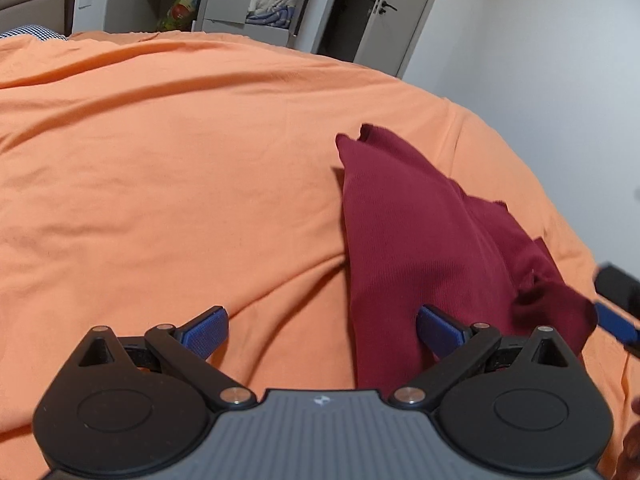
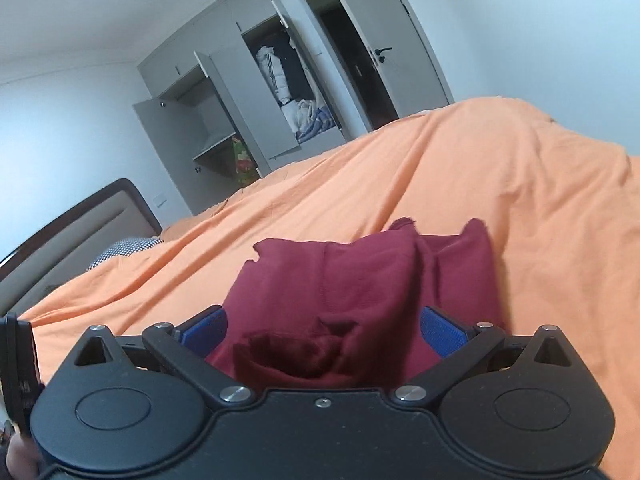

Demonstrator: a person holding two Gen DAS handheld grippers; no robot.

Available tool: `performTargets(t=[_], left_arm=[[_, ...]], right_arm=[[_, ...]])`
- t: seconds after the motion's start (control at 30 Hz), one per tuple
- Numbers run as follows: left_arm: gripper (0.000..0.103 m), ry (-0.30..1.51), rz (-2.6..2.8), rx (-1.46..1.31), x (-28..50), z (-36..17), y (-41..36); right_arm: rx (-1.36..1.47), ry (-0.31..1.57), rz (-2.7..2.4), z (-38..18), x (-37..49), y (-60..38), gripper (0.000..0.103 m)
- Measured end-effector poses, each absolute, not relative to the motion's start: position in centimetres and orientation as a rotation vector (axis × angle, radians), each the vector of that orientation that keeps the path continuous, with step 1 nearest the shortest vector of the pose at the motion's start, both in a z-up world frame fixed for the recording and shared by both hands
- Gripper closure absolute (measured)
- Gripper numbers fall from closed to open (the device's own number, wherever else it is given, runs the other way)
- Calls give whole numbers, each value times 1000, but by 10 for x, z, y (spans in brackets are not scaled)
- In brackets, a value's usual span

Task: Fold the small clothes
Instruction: 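Open the left gripper and withdraw it from the shirt, then pinch and tuck the folded shirt edge with the right gripper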

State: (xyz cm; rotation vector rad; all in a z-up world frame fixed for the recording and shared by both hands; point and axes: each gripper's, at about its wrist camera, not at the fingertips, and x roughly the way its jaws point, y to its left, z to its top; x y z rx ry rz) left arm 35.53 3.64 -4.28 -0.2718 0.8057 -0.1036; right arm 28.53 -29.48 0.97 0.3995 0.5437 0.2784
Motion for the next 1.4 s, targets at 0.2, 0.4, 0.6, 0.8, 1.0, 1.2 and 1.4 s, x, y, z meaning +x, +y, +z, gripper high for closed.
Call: performTargets(t=[0.2,0.4,0.6,0.8,1.0,1.2,1.4], left_arm=[[1,814,-112,-295,354,-46,41],[1,815,-127,-296,351,-48,43],[1,794,-139,-289,346,-45,43],[1,777,-139,-309,348,-37,42],[1,761,-131,-281,358,-27,30],[1,768,-135,-276,372,-28,21],[1,777,-150,-289,384,-33,15]], right_arm=[[183,624,141,-3,280,-264,1],[182,694,13,-27,253,-287,1],[244,613,69,-12,233,-301,1],[357,545,198,10,263,-307,0],[510,588,274,-5,316,-314,8],[526,631,251,-15,340,-312,25],[531,678,181,-26,356,-314,64]])
